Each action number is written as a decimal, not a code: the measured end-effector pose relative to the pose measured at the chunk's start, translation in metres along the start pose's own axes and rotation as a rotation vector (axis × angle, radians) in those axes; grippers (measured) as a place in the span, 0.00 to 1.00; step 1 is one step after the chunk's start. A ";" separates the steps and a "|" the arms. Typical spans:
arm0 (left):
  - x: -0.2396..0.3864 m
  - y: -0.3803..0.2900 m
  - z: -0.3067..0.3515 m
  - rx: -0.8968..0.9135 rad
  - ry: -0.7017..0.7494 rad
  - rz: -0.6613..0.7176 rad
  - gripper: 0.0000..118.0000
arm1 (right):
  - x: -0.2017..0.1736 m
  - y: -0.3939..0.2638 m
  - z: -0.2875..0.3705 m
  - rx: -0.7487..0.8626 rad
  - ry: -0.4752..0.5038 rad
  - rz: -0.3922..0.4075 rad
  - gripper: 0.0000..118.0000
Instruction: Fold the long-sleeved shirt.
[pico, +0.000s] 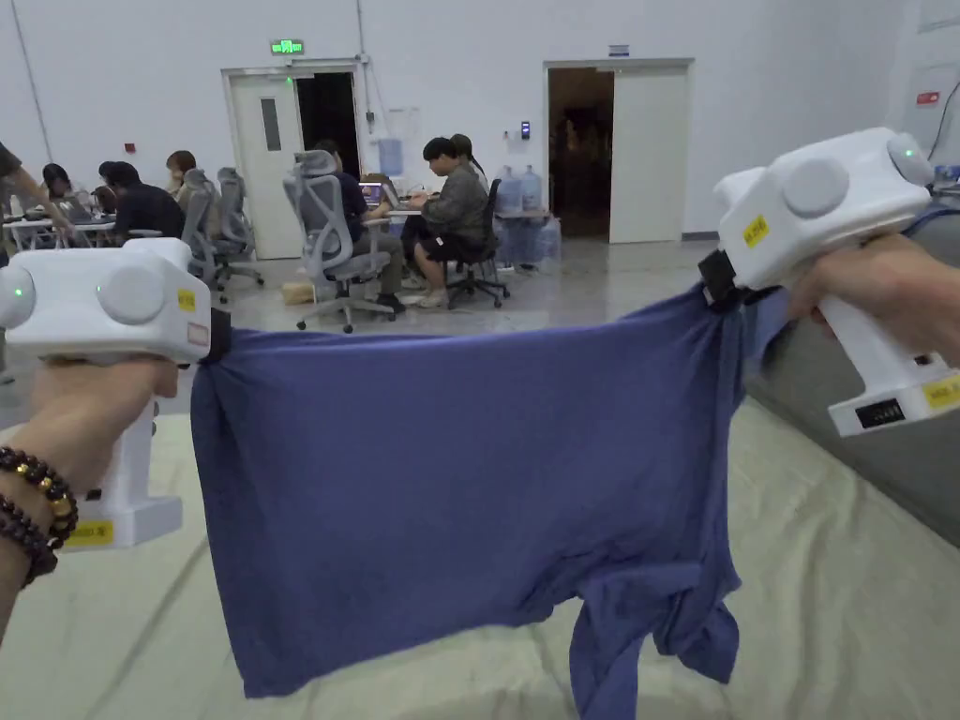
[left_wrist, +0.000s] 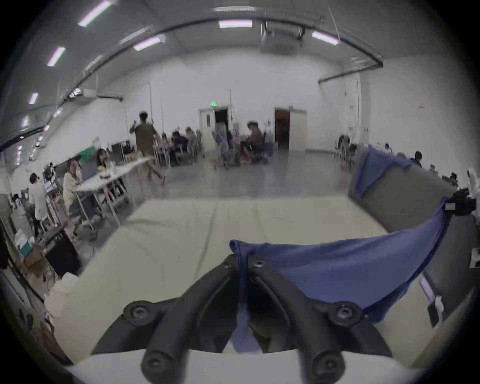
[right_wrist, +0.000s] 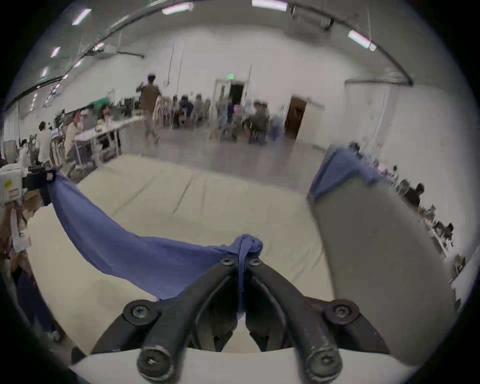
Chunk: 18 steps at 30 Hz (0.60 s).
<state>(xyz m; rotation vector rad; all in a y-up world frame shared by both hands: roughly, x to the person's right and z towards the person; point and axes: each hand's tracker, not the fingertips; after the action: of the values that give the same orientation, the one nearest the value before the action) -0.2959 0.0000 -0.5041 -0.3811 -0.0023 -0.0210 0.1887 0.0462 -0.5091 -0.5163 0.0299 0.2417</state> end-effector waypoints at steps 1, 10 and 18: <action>0.002 0.021 0.007 0.030 0.005 0.008 0.01 | 0.004 0.021 0.008 0.047 -0.017 -0.013 0.00; 0.028 0.147 0.045 0.260 0.054 0.048 0.01 | 0.023 0.133 0.062 0.412 -0.271 -0.087 0.00; 0.029 0.145 0.032 0.248 0.075 0.018 0.01 | 0.028 0.120 0.040 0.317 -0.205 -0.066 0.00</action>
<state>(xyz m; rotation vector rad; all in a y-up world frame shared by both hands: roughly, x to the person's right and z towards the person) -0.2640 0.1459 -0.5280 -0.1324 0.0716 -0.0173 0.1862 0.1731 -0.5344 -0.1749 -0.1464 0.2191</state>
